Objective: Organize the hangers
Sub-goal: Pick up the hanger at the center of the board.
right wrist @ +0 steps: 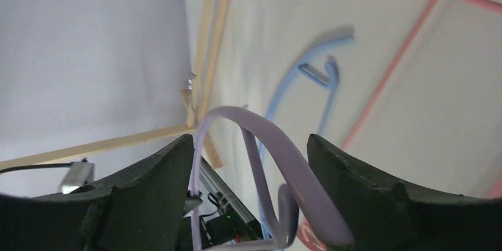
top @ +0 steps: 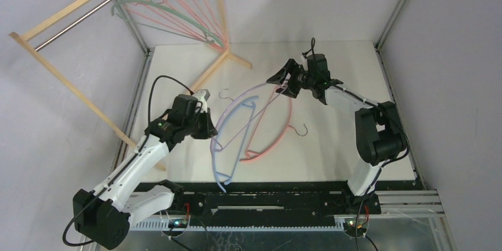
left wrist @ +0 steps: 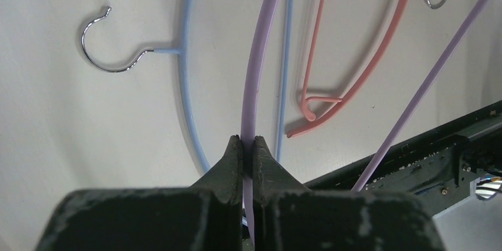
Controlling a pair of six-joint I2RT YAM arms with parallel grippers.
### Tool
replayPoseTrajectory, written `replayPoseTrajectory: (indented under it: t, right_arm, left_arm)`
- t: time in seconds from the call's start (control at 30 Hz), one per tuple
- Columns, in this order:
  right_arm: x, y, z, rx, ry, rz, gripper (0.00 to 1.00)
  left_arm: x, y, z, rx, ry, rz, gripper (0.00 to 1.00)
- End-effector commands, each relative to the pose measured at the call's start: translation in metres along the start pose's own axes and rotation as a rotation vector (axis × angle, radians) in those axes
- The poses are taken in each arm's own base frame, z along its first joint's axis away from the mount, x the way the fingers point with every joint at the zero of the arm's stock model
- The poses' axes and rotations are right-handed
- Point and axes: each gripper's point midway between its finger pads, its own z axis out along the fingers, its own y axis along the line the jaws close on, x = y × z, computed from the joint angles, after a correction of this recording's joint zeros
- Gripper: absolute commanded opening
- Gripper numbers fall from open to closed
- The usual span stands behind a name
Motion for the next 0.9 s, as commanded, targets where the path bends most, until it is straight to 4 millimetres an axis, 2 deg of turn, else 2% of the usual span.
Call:
replayPoseTrajectory:
  t: [0.0, 0.03, 0.13, 0.2, 0.33, 0.47, 0.57, 0.77, 0.87]
  right_arm:
    - [-0.017, 0.043, 0.003, -0.155, -0.065, -0.019, 0.72]
    - [-0.017, 0.046, 0.004, -0.167, -0.066, -0.019, 0.63]
    - [-0.017, 0.052, 0.007, -0.205, -0.059, -0.015, 0.18]
    - [-0.016, 0.055, 0.008, -0.229, -0.046, -0.004, 0.00]
    - [-0.011, 0.062, 0.008, -0.268, -0.018, -0.020, 0.00]
    - [-0.013, 0.080, -0.006, -0.384, -0.002, -0.077, 0.00]
    - [-0.017, 0.087, -0.019, -0.451, 0.020, -0.100, 0.00]
    - [-0.023, 0.094, -0.041, -0.515, 0.033, -0.139, 0.00]
    - [-0.022, 0.102, -0.048, -0.560, 0.038, -0.132, 0.00]
  left_arm:
    - [-0.011, -0.013, -0.003, 0.057, -0.064, -0.016, 0.00]
    - [-0.011, -0.013, -0.003, 0.059, -0.066, -0.017, 0.00]
    - [-0.012, -0.016, -0.004, 0.067, -0.067, -0.014, 0.00]
    - [-0.011, -0.016, -0.004, 0.069, -0.065, -0.011, 0.00]
    - [-0.011, -0.017, -0.002, 0.075, -0.066, -0.008, 0.00]
    - [-0.014, -0.028, -0.001, 0.138, -0.077, 0.012, 0.02]
    - [-0.014, -0.043, -0.005, 0.234, -0.086, 0.047, 0.27]
    - [-0.017, -0.073, -0.013, 0.409, -0.089, 0.079, 0.53]
    - [-0.019, -0.083, -0.016, 0.469, -0.096, 0.082, 0.60]
